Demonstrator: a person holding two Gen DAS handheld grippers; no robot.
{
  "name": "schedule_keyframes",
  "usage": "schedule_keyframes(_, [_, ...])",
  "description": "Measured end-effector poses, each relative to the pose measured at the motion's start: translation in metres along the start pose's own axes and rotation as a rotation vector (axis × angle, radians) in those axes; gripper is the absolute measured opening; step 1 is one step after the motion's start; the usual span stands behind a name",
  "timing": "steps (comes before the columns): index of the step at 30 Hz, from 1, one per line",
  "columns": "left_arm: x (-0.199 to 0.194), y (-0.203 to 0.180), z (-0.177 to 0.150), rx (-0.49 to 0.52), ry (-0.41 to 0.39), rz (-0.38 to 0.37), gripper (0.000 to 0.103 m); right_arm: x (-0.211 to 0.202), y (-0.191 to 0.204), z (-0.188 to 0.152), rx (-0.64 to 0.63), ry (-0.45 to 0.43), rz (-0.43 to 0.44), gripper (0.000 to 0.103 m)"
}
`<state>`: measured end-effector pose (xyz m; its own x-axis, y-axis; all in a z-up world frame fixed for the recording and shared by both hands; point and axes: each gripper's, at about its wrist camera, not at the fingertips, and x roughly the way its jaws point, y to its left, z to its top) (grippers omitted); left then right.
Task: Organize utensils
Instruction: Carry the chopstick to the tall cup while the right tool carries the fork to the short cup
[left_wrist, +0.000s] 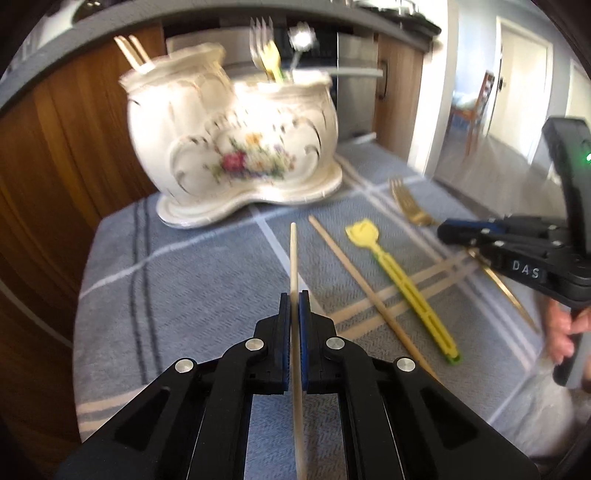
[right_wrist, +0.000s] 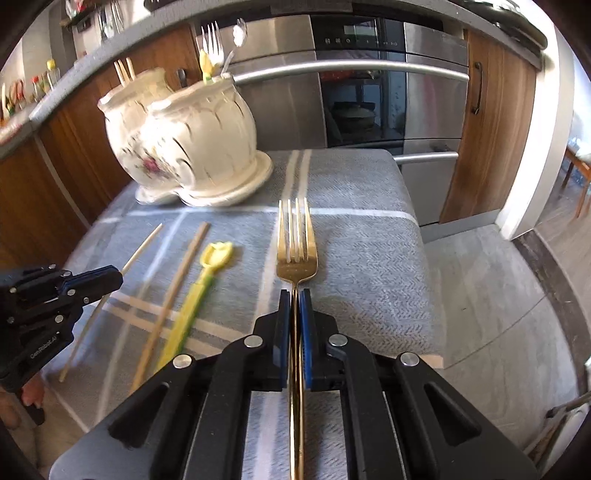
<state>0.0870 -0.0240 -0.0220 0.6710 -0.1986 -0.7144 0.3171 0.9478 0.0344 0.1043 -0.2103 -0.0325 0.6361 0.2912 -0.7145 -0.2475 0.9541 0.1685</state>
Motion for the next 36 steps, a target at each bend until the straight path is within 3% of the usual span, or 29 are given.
schedule_keyframes(6, [-0.029, 0.015, -0.001, -0.032, -0.127, -0.016, 0.005, -0.025, 0.012, -0.001, -0.040, -0.119, 0.000, 0.005])
schedule_keyframes(14, [-0.057, 0.037, -0.005, -0.096, -0.254, -0.075, 0.005, -0.050, 0.023, -0.004, -0.079, -0.205, 0.008, 0.005])
schedule_keyframes(26, [-0.102, 0.063, -0.001, -0.144, -0.491, -0.090, 0.005, -0.092, 0.053, 0.005, -0.175, -0.462, -0.040, 0.005])
schedule_keyframes(32, [-0.112, 0.083, 0.019, -0.196, -0.568, -0.075, 0.005, -0.091, 0.076, 0.039, -0.208, -0.612, -0.130, 0.005])
schedule_keyframes(36, [-0.121, 0.090, 0.049, -0.186, -0.647, -0.042, 0.005, -0.093, 0.078, 0.075, -0.174, -0.669, -0.096, 0.005])
